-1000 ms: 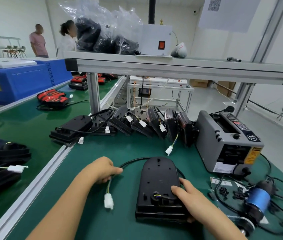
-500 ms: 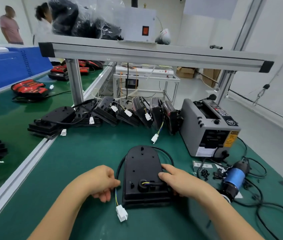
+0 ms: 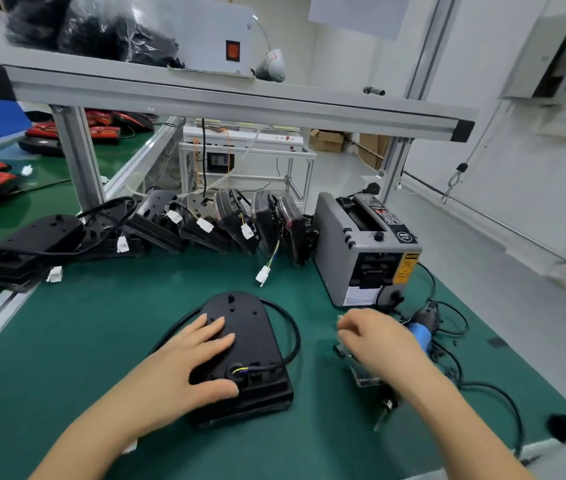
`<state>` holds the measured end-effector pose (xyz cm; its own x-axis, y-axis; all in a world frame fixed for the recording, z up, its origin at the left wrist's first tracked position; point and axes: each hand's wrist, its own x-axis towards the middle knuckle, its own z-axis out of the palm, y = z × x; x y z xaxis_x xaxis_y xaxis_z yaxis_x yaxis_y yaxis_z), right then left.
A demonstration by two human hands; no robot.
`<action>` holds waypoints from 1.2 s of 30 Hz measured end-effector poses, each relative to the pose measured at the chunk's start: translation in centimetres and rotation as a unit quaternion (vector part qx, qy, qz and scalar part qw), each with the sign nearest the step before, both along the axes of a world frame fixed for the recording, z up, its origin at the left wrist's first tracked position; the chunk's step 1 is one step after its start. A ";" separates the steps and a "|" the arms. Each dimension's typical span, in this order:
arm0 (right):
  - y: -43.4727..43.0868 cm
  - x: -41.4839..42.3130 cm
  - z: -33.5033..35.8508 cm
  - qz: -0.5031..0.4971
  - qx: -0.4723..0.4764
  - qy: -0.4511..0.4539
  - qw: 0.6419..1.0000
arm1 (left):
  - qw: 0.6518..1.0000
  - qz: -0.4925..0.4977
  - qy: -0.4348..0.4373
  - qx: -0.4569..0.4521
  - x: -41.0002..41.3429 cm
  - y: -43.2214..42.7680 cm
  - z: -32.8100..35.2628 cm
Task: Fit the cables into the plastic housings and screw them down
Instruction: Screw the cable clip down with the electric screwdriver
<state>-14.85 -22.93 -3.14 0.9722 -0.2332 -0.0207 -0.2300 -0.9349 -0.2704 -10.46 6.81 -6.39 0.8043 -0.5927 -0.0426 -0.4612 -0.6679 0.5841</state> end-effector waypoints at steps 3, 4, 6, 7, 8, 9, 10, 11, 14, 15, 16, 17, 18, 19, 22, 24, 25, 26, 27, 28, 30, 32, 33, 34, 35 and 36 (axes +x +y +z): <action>-3.5 -0.2 0.5 -0.044 -0.090 -0.003 0.995 | 0.999 0.024 -0.024 0.022 -0.5 -0.2 0.0; -4.3 -0.2 0.5 -0.046 -0.111 0.008 0.993 | 0.999 0.027 -0.028 0.022 -0.6 -0.2 -0.1; -5.1 0.0 0.4 -0.026 -0.116 0.028 0.993 | 0.999 0.032 -0.027 0.021 -0.9 -0.3 0.0; -4.9 0.2 0.2 -0.005 -0.103 0.031 0.994 | 0.999 0.033 -0.026 0.021 -1.0 -0.4 0.1; -4.6 0.4 -0.1 0.019 -0.085 0.030 0.996 | 0.999 0.034 -0.024 0.023 -1.1 -0.4 0.2; -4.0 0.6 -0.4 0.043 -0.071 0.028 0.996 | 0.999 0.034 -0.023 0.025 -1.1 -0.4 0.3; -3.3 0.9 -0.7 0.065 -0.062 0.025 0.996 | 0.999 0.032 -0.023 0.027 -1.1 -0.4 0.4; -2.7 1.2 -1.0 0.082 -0.059 0.022 0.995 | 0.999 0.029 -0.022 0.028 -1.1 -0.4 0.5; -1.3 1.9 -1.8 0.084 -0.084 0.024 0.993 | 0.999 0.025 -0.016 0.030 -1.2 -0.4 0.7; -1.1 2.0 -1.9 0.075 -0.101 0.027 0.992 | 0.999 0.024 -0.015 0.032 -1.2 -0.3 0.8; -0.9 2.2 -2.1 0.067 -0.117 0.031 0.990 | 0.999 0.023 -0.015 0.034 -1.2 -0.3 0.9; -0.7 2.3 -2.3 0.062 -0.131 0.034 0.989 | 0.999 0.021 -0.016 0.036 -1.1 -0.3 1.0; -0.6 2.4 -2.5 0.058 -0.141 0.038 0.988 | 0.999 0.019 -0.015 0.038 -1.1 -0.3 1.0; -0.5 2.4 -2.5 0.056 -0.148 0.043 0.987 | 0.999 0.017 -0.015 0.039 -1.0 -0.3 1.1; -0.3 2.5 -2.5 0.050 -0.140 0.054 0.987 | 0.999 0.008 -0.009 0.040 -0.8 -0.1 1.2; -0.2 2.3 -2.0 0.039 -0.069 0.040 0.996 | 0.999 -0.004 -0.006 0.036 -0.7 0.2 1.2; 0.1 2.1 -1.6 0.035 -0.012 0.026 0.999 | 0.999 -0.011 -0.004 0.036 -0.6 0.3 1.3; 0.6 1.8 -1.0 0.030 0.066 0.009 0.997 | 0.999 -0.019 -0.003 0.038 -0.6 0.4 1.4; 1.3 1.4 -0.4 0.026 0.170 -0.005 0.985 | 0.999 -0.025 -0.003 0.041 -0.4 0.5 1.5; 2.3 0.9 0.3 0.023 0.288 -0.014 0.957 | 0.998 -0.032 -0.004 0.044 -0.3 0.6 1.5; 4.3 -0.2 1.2 0.024 0.487 -0.021 0.873 | 0.998 -0.038 -0.027 0.044 -0.2 0.7 1.6; 6.2 -1.2 1.3 0.016 0.607 -0.015 0.795 | 0.998 -0.007 -0.054 -0.023 -0.7 0.3 1.7; 7.0 -1.5 1.2 0.008 0.643 -0.014 0.766 | 0.994 0.017 -0.064 -0.086 -1.3 -0.1 1.9; 7.7 -1.8 1.0 -0.001 0.669 -0.018 0.743 | 0.985 0.042 -0.080 -0.145 -1.9 -0.8 2.2; 8.3 -1.9 0.9 -0.010 0.687 -0.025 0.726 | 0.975 0.066 -0.102 -0.186 -2.5 -1.5 2.4; 8.7 -2.0 0.7 -0.018 0.699 -0.033 0.714 | 0.966 0.089 -0.118 -0.211 -3.0 -2.1 2.5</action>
